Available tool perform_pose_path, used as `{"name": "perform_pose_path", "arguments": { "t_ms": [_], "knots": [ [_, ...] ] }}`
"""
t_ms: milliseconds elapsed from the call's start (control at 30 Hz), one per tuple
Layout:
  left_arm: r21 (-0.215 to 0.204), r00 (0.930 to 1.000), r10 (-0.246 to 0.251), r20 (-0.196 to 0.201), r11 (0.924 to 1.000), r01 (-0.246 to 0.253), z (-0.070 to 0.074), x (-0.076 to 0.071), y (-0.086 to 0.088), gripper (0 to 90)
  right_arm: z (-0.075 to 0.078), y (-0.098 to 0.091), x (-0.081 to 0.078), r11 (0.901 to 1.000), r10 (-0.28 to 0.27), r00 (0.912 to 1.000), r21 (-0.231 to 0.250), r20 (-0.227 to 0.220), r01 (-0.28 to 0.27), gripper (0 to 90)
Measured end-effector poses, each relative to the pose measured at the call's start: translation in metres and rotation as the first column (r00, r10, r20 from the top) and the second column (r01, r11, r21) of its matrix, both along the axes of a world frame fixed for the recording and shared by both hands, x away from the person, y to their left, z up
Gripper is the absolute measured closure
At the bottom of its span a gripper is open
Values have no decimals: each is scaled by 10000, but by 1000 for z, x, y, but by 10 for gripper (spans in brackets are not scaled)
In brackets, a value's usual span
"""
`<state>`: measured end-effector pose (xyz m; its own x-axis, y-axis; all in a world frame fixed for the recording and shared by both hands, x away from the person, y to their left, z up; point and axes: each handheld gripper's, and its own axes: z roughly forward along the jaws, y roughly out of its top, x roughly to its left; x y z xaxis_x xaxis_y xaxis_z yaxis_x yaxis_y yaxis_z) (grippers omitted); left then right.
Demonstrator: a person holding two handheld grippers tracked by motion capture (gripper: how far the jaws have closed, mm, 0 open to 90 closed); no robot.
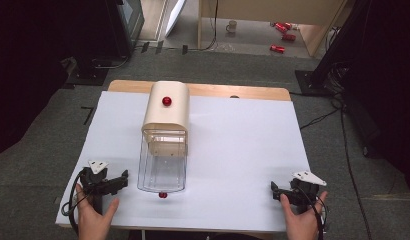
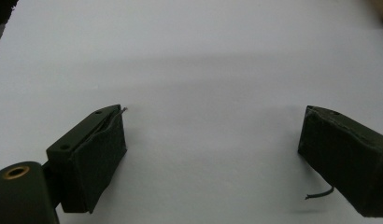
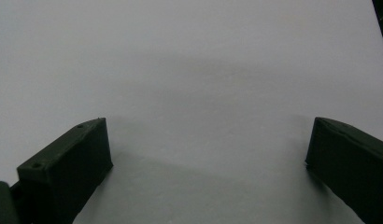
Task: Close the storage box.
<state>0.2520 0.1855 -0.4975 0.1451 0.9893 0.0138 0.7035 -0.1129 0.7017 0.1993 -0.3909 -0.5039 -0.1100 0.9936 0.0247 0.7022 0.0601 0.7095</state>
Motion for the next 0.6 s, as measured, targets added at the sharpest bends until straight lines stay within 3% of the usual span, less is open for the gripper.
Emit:
{"name": "perform_pose_path", "arguments": {
  "t_ms": [233, 267, 333, 367, 433, 600],
  "knots": [
    [8, 10000, 6, -17, 10000, -6, 0, 0, 0, 74, 1, 2, 1, 9996, -269, 9996, 51, -18, 269, 15],
    [-12, 10000, 8, -17, 10000, -8, 0, 0, 0, 74, 5, 5, 1, 9992, -366, 9993, 134, 34, 365, 145],
    [1, 10000, 6, -13, 10000, -6, 0, 0, 0, 74, 7, 7, 0, 9989, -339, 9993, 318, 176, 334, 160],
    [-3, 10000, 9, -3, 10000, -9, 0, 0, 0, 74, 8, 10, 0, 9986, -231, 9994, 476, 248, 219, 148],
    [10, 10000, 5, 1, 10000, -5, 0, 0, 0, 74, 13, 24, -2, 9996, -53, 9991, 283, 423, 41, 149],
    [24, 10000, 9, 14, 10000, -9, 0, 0, 0, 74, 24, 50, -8, 9980, 504, 9962, 347, 715, -530, 150]
  ]
}}
